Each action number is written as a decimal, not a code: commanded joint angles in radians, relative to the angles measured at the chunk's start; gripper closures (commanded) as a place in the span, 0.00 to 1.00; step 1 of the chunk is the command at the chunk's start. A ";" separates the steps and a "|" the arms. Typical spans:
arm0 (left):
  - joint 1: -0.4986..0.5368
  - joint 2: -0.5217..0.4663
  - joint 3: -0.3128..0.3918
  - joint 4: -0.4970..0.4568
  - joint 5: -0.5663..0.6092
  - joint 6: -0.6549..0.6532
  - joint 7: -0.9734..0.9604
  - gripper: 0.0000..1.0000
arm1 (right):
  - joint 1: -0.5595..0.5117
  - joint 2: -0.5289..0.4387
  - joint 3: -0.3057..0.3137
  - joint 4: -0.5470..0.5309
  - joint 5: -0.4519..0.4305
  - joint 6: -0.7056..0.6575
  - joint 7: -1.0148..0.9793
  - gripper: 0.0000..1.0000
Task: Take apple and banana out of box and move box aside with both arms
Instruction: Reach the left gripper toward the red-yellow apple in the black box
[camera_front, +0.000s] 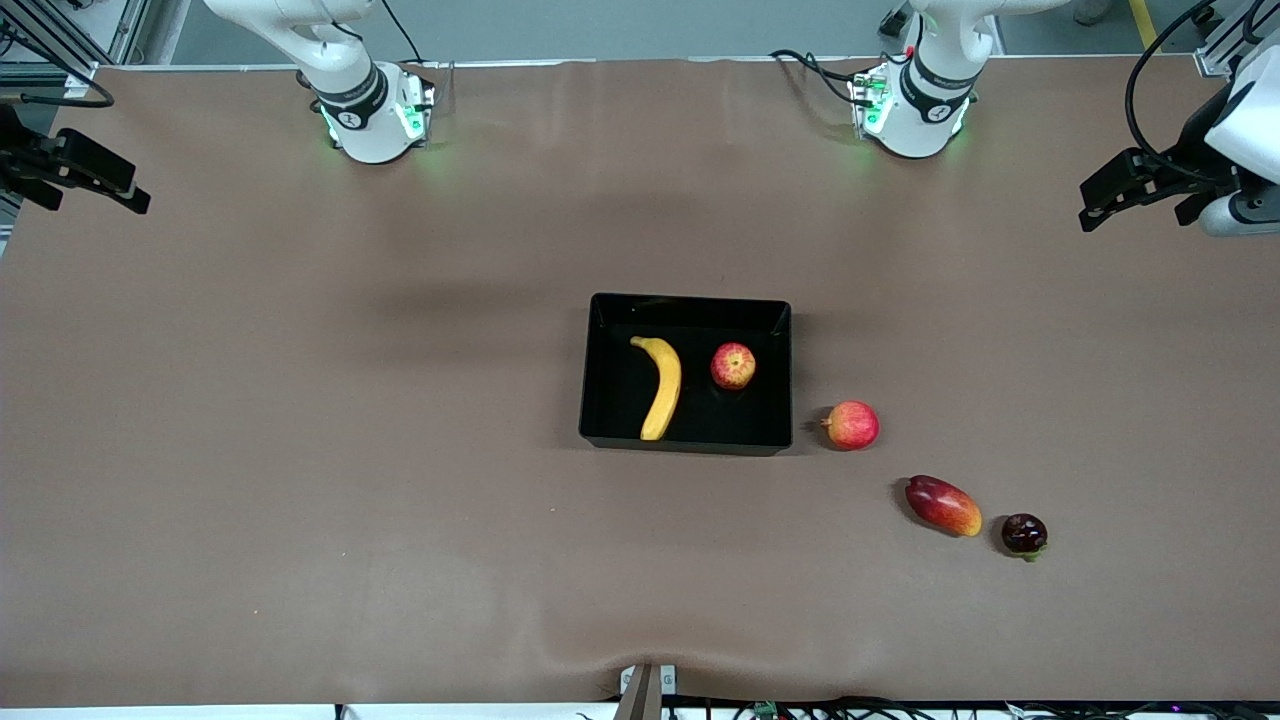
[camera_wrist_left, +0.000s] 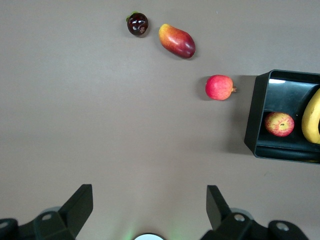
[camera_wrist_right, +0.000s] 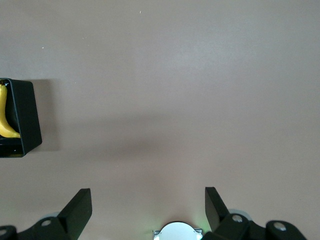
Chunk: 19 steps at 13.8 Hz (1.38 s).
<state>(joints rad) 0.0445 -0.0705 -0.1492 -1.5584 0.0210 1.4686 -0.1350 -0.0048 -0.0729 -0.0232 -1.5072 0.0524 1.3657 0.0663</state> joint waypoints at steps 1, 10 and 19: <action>0.000 0.000 0.003 0.012 -0.012 -0.019 0.023 0.00 | -0.001 -0.010 0.002 -0.008 0.006 0.001 0.007 0.00; -0.020 0.152 -0.104 0.044 -0.012 0.016 -0.098 0.00 | -0.001 -0.010 0.002 -0.008 0.006 0.001 0.007 0.00; -0.158 0.481 -0.268 0.031 0.043 0.398 -0.835 0.00 | 0.002 -0.008 0.002 -0.008 0.006 0.001 0.007 0.00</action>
<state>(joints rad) -0.0818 0.3445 -0.4142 -1.5496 0.0377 1.8070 -0.8551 -0.0048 -0.0729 -0.0230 -1.5099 0.0524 1.3659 0.0663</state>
